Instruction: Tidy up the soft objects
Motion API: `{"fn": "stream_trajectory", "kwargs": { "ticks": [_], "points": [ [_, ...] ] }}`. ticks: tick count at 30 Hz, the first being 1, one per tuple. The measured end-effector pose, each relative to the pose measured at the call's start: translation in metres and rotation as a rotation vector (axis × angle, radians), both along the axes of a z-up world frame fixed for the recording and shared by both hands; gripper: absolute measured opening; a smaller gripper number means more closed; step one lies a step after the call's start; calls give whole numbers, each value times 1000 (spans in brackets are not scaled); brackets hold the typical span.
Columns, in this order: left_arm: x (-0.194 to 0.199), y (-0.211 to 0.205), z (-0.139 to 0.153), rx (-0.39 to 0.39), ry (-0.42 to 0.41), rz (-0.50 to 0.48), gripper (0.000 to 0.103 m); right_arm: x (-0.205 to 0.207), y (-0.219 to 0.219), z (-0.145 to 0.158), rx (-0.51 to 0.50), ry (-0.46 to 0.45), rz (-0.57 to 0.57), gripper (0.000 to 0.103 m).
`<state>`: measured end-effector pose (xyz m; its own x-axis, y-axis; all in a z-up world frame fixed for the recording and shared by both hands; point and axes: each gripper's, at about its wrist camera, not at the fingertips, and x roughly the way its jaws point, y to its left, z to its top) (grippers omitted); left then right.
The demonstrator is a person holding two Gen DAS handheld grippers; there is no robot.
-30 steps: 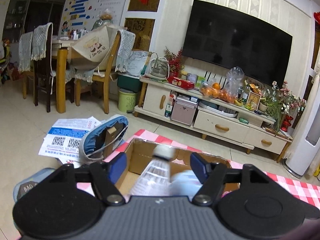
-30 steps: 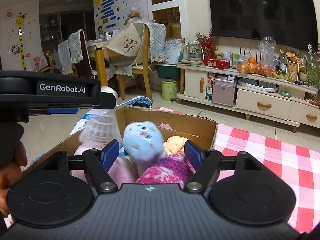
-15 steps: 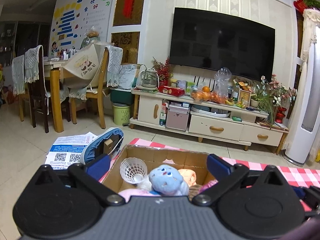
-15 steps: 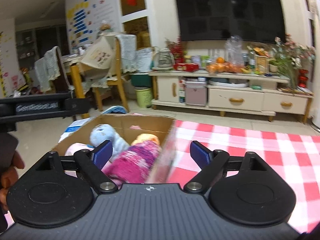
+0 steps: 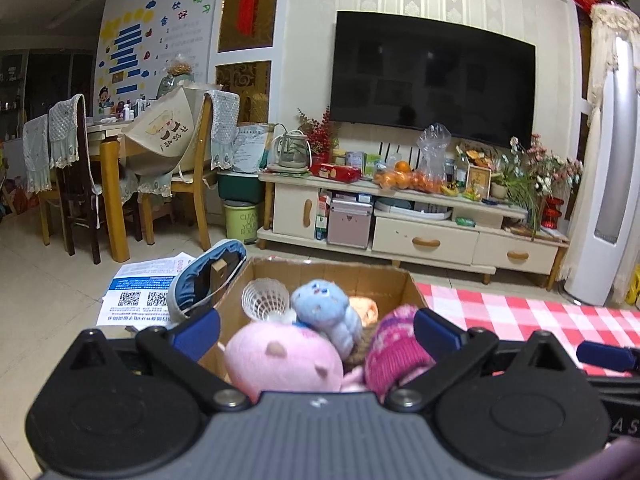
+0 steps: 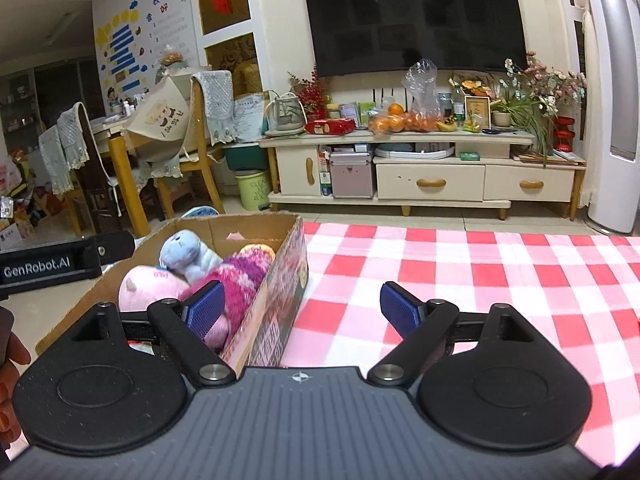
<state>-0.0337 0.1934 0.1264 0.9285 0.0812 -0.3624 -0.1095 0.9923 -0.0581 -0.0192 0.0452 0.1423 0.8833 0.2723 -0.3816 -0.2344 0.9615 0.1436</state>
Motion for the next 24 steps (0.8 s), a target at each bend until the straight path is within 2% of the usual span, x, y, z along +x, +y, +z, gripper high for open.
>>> {"fn": "stream_trajectory", "kwargs": {
  "ticks": [15, 21, 24],
  "points": [
    [-60, -7, -12, 39, 32, -30, 102, -47, 4, -12, -41, 39, 17, 103],
    [-81, 0, -17, 20, 29, -24, 102, -64, 4, -13, -36, 41, 28, 103],
    [-89, 1, -21, 44, 35, -26, 102, -70, 2, -13, -20, 40, 30, 103]
  ]
}}
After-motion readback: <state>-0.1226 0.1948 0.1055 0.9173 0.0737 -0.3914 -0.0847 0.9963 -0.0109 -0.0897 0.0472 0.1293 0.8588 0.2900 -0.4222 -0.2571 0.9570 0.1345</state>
